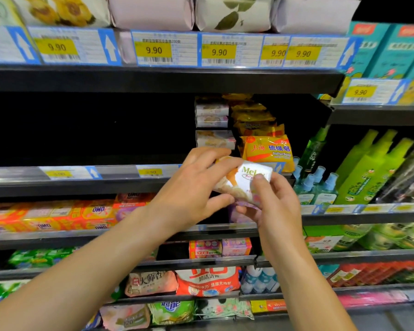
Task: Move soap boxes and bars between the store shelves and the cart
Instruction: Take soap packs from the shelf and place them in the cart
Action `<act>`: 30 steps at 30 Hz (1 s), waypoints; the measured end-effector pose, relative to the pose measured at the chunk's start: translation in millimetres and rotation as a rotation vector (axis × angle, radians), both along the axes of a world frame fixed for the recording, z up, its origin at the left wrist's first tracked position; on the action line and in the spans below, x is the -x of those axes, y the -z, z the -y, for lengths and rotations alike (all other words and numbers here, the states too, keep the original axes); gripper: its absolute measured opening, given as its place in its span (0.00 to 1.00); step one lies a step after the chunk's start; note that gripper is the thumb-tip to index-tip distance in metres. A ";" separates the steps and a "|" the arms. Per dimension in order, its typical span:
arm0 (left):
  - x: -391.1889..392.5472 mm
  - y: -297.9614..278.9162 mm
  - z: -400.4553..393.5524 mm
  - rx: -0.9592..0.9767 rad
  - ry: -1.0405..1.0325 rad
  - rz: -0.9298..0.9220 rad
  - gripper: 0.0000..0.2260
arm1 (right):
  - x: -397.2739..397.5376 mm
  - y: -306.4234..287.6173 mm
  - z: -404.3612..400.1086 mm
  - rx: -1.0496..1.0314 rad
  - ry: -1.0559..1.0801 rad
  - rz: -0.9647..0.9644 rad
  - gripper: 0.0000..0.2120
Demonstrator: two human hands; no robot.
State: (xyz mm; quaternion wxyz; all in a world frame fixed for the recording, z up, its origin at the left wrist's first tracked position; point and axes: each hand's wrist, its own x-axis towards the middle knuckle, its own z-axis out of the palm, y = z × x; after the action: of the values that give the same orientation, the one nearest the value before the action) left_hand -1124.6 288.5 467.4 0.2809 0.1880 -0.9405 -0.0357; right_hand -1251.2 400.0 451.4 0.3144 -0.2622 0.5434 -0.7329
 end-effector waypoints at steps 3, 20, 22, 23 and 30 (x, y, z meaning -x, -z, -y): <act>-4.5 -4.2 3.8 -0.032 -0.013 -0.008 0.28 | 2.2 -1.4 2.0 0.008 -0.082 -0.057 0.12; 66.0 -44.8 91.0 -0.190 -0.487 0.162 0.23 | 10.9 55.1 19.5 -0.480 0.151 -1.372 0.40; 69.4 -46.1 93.7 -0.207 -0.508 0.202 0.23 | 12.2 55.3 19.6 -0.475 0.141 -1.358 0.39; 69.8 -45.4 94.0 -0.209 -0.505 0.220 0.23 | 12.3 55.1 20.0 -0.470 0.136 -1.349 0.39; 69.4 -44.4 94.9 -0.242 -0.486 0.267 0.23 | 11.5 55.8 22.3 -0.451 0.103 -1.307 0.41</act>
State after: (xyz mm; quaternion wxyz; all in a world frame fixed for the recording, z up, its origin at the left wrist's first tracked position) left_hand -1194.0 193.6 511.7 0.1307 0.4426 -0.8855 -0.0540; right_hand -1262.7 377.8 395.7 -0.0658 -0.5522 0.7721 -0.3075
